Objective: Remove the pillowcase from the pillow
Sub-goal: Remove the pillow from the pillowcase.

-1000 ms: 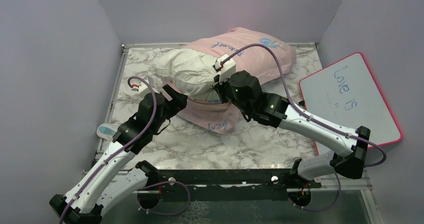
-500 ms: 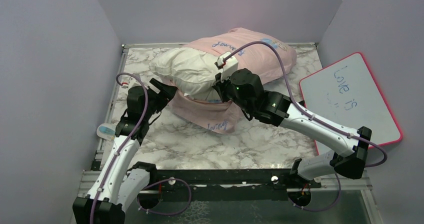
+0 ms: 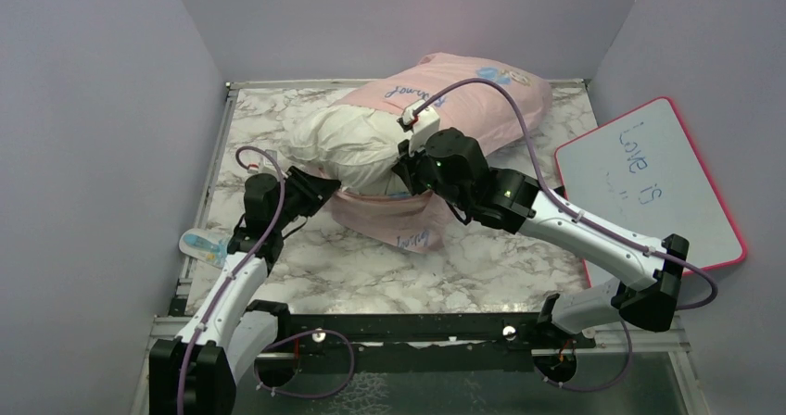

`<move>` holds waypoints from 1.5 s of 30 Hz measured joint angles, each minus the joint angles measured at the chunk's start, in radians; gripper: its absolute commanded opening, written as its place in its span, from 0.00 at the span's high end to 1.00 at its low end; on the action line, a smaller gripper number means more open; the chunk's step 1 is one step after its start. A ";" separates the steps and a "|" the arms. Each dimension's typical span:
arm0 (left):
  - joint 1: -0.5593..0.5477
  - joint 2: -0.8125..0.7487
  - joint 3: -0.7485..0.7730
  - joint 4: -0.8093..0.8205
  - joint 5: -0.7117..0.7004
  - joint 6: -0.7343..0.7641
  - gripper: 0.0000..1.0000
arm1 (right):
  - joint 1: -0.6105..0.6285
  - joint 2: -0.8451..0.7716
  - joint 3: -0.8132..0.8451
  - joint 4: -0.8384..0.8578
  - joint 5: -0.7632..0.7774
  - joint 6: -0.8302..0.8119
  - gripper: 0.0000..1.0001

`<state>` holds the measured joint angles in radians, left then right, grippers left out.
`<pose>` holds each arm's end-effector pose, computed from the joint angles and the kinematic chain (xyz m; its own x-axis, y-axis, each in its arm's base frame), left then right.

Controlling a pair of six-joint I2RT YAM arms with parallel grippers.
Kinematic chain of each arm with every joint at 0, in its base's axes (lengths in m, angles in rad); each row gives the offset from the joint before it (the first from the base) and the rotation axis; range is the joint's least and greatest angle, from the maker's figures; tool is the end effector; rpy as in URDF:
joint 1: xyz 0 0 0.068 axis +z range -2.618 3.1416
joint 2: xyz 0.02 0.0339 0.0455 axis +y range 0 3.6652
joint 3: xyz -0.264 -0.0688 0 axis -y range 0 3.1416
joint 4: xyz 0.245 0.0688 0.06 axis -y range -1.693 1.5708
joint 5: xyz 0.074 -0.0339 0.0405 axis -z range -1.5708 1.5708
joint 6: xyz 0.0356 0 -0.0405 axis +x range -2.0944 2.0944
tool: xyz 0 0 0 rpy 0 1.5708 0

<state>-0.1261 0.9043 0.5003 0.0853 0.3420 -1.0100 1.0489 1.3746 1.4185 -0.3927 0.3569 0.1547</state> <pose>0.2046 -0.0380 0.2462 -0.5332 -0.7366 -0.4161 -0.0322 0.5091 -0.8601 0.1661 0.2639 0.4064 -0.2683 -0.1769 -0.9470 -0.6146 0.7884 0.0268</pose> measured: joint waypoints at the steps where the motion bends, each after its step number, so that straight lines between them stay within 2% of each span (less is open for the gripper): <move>1: 0.000 -0.006 -0.021 0.006 0.002 -0.011 0.70 | 0.000 0.000 0.000 -0.005 -0.007 0.004 0.99; 5: -0.001 -0.060 -0.100 0.000 0.001 -0.045 0.86 | 0.000 0.000 0.003 -0.016 -0.026 0.013 0.99; 9: -0.002 -0.126 -0.166 0.015 -0.006 -0.067 0.92 | 0.000 0.000 0.019 -0.021 -0.043 0.029 0.99; 10: -0.002 -0.134 -0.185 0.028 -0.008 -0.071 0.98 | 0.000 -0.003 0.020 -0.021 -0.047 0.032 0.99; 11: -0.002 -0.143 -0.217 0.053 -0.010 -0.081 1.00 | 0.000 -0.005 0.020 -0.021 -0.052 0.037 0.99; 16: -0.003 -0.117 -0.334 0.175 0.006 -0.121 1.00 | 0.010 -0.010 0.020 -0.021 -0.088 0.046 0.99; 21: -0.007 -0.005 -0.348 0.278 0.000 -0.127 0.99 | 0.010 -0.014 0.020 -0.021 -0.131 0.048 0.99; 22: -0.007 0.035 -0.347 0.312 -0.001 -0.127 0.93 | 0.010 -0.017 0.020 -0.021 -0.137 0.051 0.99; 24: -0.013 0.098 -0.340 0.355 -0.003 -0.125 0.75 | 0.010 -0.027 0.020 -0.021 -0.147 0.056 0.99; 25: -0.019 0.134 -0.332 0.371 -0.005 -0.121 0.70 | 0.010 -0.032 0.020 -0.020 -0.152 0.058 0.99; 30: -0.046 0.385 -0.255 0.463 0.048 -0.071 0.60 | 0.009 -0.092 0.008 -0.007 -0.168 0.057 0.99; 33: -0.047 0.419 -0.235 0.492 0.085 -0.057 0.48 | 0.010 -0.145 -0.045 0.004 -0.166 0.057 0.99; 37: -0.045 0.293 -0.259 0.440 0.083 -0.051 0.33 | 0.010 -0.193 -0.116 0.033 -0.141 0.075 0.99; 45: -0.040 -0.242 -0.235 0.014 -0.050 -0.067 0.26 | 0.011 -0.168 -0.178 0.104 -0.124 0.109 0.99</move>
<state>-0.1661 0.6621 0.2649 0.0990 0.2916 -1.0771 1.0603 1.2068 1.2407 -0.2886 0.2325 0.2638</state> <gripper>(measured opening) 0.723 0.062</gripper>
